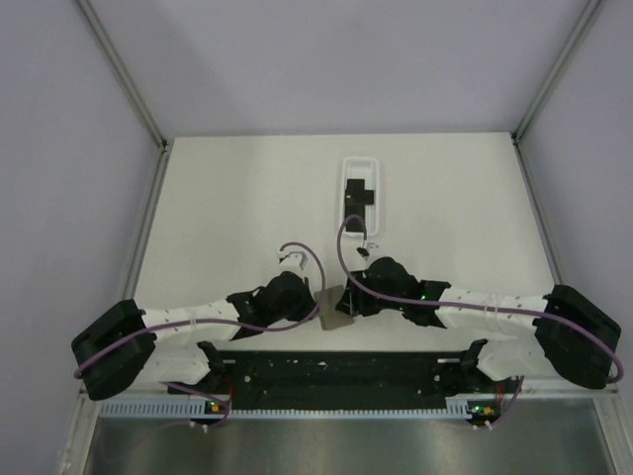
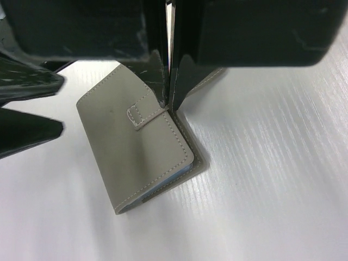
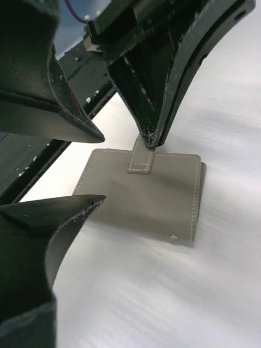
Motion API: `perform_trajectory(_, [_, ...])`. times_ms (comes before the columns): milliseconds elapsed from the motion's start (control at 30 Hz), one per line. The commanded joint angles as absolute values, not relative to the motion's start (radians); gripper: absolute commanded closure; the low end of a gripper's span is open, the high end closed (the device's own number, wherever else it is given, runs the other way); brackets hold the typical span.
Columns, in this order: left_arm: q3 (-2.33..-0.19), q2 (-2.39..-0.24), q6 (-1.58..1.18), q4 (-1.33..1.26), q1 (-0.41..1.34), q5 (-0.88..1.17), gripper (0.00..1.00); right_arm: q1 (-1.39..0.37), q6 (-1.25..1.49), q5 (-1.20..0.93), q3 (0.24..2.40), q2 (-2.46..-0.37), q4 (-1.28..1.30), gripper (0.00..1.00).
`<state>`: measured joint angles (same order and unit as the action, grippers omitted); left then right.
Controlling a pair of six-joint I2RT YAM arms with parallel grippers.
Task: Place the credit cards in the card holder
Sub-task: Close the card holder at the center of the board.
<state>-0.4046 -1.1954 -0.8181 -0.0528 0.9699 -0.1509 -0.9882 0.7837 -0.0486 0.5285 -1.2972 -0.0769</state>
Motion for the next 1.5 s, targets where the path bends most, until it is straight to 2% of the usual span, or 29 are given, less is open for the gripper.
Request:
perform_trajectory(0, [-0.396,-1.21,-0.833,-0.081,0.973,-0.169,1.0,-0.977,0.713,0.057,0.583,-1.187,0.078,0.53])
perform_trajectory(133, [-0.393,-1.219,-0.836,-0.084,0.973,-0.164,1.0,-0.904,0.697,-0.032,0.526,-1.172,0.06,0.45])
perform_trajectory(367, [-0.399,-1.27,-0.839,-0.098,0.973,-0.155,1.0,-0.785,0.695,-0.282,0.341,-1.172,-0.254,0.36])
perform_trajectory(633, [-0.397,-1.31,-0.845,-0.126,0.973,-0.147,1.0,-0.778,0.75,-0.408,0.291,-1.308,-0.511,0.36])
perform_trajectory(800, [-0.394,-1.308,-0.845,-0.124,0.973,-0.149,1.0,-0.778,0.77,-0.439,0.313,-1.41,-0.598,0.47])
perform_trajectory(1033, [-0.397,-1.292,-0.844,-0.104,0.973,-0.164,1.0,-0.778,0.766,-0.398,0.336,-1.392,-0.586,0.76])
perform_trajectory(1233, [-0.432,-1.223,-0.833,-0.016,0.971,-0.207,1.0,-0.779,0.684,-0.232,0.385,-1.169,-0.256,0.99])
perform_trajectory(1300, [-0.463,-1.191,-0.827,0.053,0.969,-0.233,1.0,-0.779,0.646,-0.174,0.437,-1.102,-0.102,1.0])
perform_trajectory(1467, [-0.502,-1.051,-0.821,0.152,0.965,-0.323,0.9,-0.782,0.565,0.036,0.599,-0.979,0.294,1.0])
